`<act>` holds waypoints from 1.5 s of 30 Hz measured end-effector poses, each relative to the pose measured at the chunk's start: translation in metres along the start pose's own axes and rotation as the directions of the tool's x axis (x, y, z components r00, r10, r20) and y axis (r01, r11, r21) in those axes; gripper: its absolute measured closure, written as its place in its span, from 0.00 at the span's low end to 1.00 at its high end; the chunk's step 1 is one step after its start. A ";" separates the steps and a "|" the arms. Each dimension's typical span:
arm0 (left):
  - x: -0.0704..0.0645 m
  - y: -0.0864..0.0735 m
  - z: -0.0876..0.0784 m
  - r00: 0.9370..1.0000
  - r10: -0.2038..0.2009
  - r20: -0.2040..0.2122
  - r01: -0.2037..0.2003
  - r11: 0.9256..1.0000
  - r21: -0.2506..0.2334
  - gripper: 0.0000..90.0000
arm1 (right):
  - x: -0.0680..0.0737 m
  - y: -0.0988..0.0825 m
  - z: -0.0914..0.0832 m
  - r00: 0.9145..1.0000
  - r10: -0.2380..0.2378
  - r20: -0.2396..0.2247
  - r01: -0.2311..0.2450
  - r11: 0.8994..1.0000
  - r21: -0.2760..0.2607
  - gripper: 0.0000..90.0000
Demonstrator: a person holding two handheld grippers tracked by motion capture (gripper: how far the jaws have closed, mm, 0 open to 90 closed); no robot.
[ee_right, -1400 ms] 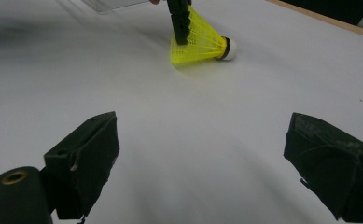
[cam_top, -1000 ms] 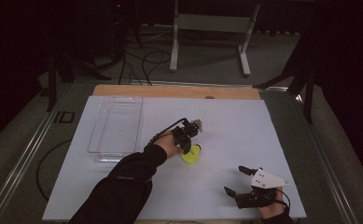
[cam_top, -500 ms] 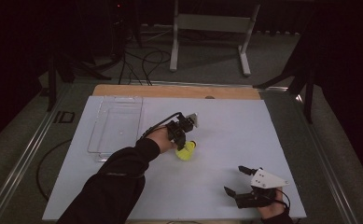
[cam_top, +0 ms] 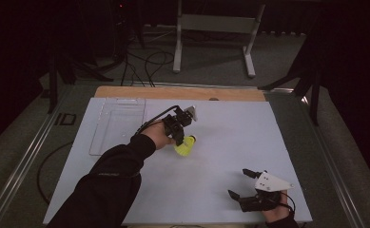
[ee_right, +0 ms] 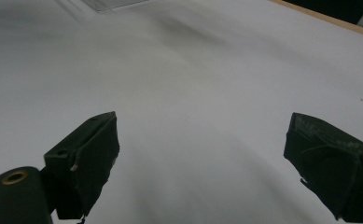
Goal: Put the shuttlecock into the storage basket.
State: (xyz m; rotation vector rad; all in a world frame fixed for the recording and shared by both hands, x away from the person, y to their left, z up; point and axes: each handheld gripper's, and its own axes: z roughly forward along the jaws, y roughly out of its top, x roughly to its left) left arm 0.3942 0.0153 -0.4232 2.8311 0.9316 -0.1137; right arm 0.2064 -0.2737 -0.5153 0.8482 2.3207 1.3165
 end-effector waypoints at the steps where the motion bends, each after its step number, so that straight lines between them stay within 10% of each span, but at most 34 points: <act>1: 0.000 0.000 -0.002 1.000 0.001 -0.008 -0.001 1.000 -0.003 1.00 | 0.000 0.000 0.000 1.000 0.001 0.000 -0.001 1.000 0.000 0.11; 29: 0.043 -0.043 -0.054 0.991 -0.111 -0.069 0.107 0.992 -0.065 1.00 | -0.001 0.000 0.000 1.000 -0.005 0.025 0.005 1.000 -0.009 0.11; 38: 0.065 -0.064 -0.066 0.979 -0.188 -0.080 0.181 0.979 -0.091 1.00 | -0.001 0.000 0.001 1.000 -0.002 0.023 0.002 1.000 -0.006 0.11; 45: 0.089 -0.084 -0.071 0.958 -0.273 -0.090 0.263 0.959 -0.109 1.00 | -0.001 0.000 0.001 1.000 0.000 0.026 0.000 1.000 -0.006 0.11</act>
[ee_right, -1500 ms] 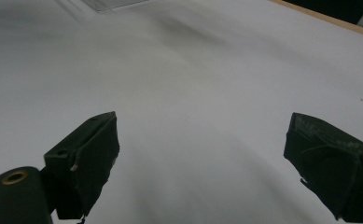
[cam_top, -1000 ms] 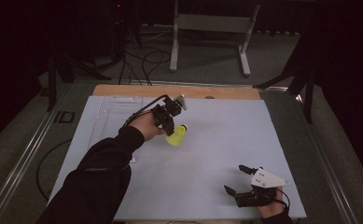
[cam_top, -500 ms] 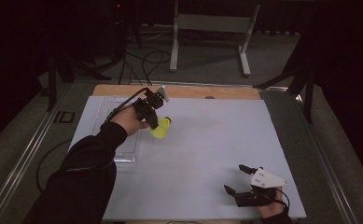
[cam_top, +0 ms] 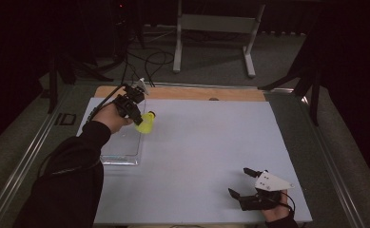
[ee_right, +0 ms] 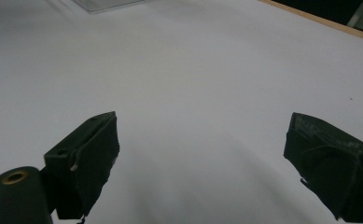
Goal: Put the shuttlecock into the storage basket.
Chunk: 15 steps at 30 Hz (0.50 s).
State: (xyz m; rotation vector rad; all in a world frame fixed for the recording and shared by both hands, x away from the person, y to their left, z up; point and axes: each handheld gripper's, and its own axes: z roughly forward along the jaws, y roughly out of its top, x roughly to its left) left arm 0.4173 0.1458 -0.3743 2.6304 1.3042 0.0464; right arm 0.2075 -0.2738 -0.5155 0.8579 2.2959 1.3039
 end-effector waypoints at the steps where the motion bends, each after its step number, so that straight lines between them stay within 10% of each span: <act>1: 0.002 -0.001 -0.001 1.000 -0.005 0.001 0.005 1.000 -0.001 1.00 | 0.000 0.000 0.000 1.000 -0.002 0.001 0.002 1.000 0.000 0.11; 15: 0.031 -0.024 -0.005 0.994 -0.102 -0.036 0.101 0.995 -0.020 1.00 | 0.000 0.000 0.001 1.000 -0.001 -0.003 0.001 1.000 0.009 0.11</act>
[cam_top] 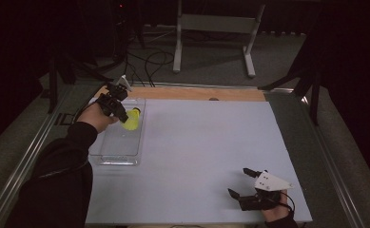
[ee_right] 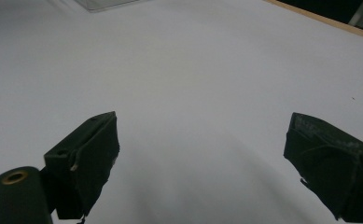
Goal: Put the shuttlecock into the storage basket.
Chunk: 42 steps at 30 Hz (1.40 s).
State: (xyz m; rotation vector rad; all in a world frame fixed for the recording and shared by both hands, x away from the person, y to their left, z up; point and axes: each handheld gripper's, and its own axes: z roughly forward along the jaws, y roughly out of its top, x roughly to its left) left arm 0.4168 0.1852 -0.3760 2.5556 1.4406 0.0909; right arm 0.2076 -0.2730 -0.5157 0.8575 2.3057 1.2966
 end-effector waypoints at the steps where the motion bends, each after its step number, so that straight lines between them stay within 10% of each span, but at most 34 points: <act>1: 0.000 -0.001 0.001 1.000 -0.004 -0.002 0.004 1.000 -0.001 1.00 | 0.000 0.000 0.000 1.000 0.000 0.001 0.000 1.000 0.000 0.11; 42: 0.009 -0.010 0.070 1.000 -0.025 0.014 0.024 0.998 0.062 0.99 | 0.000 -0.001 0.000 1.000 0.001 -0.005 -0.001 1.000 0.009 0.11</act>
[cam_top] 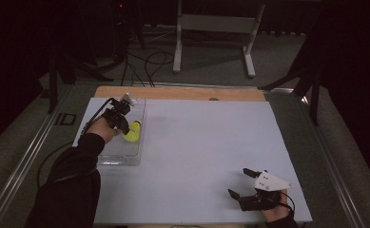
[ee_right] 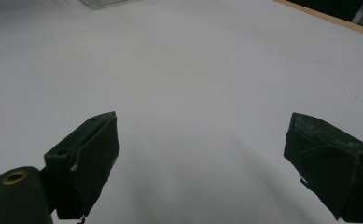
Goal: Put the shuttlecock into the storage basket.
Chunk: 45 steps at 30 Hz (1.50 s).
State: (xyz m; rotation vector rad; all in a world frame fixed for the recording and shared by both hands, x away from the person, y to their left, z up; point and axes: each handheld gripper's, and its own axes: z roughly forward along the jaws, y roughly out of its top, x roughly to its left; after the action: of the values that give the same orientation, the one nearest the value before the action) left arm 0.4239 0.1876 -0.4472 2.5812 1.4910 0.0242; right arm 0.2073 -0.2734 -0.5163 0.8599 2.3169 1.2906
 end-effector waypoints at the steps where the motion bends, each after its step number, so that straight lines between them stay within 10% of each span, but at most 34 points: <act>1: 0.000 0.000 0.000 1.000 0.003 -0.003 -0.003 1.000 0.002 0.99 | 0.000 0.000 0.000 1.000 -0.001 0.001 0.001 1.000 0.000 0.11; 10: -0.005 0.002 0.004 1.000 0.006 -0.010 -0.006 0.999 0.035 0.94 | 0.000 0.000 0.000 1.000 0.000 0.000 0.000 1.000 0.001 0.12; 17: -0.010 0.004 0.003 1.000 0.015 -0.027 -0.014 0.999 0.045 0.69 | 0.000 0.000 0.000 1.000 0.000 0.000 0.000 1.000 0.000 0.12; 26: -0.017 0.007 -0.006 1.000 0.013 0.026 -0.014 1.000 0.015 0.00 | 0.000 0.000 0.000 1.000 -0.003 0.000 0.003 1.000 0.005 0.12; 45: -0.041 0.008 -0.021 0.990 0.136 0.028 -0.132 0.985 -0.114 0.00 | 0.000 0.000 -0.001 1.000 -0.003 0.001 0.003 1.000 0.002 0.12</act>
State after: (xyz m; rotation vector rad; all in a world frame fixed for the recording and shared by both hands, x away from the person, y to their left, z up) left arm 0.4082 0.1508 -0.4228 2.5726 1.2642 0.0757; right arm 0.2070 -0.2738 -0.5158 0.8577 2.3180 1.2867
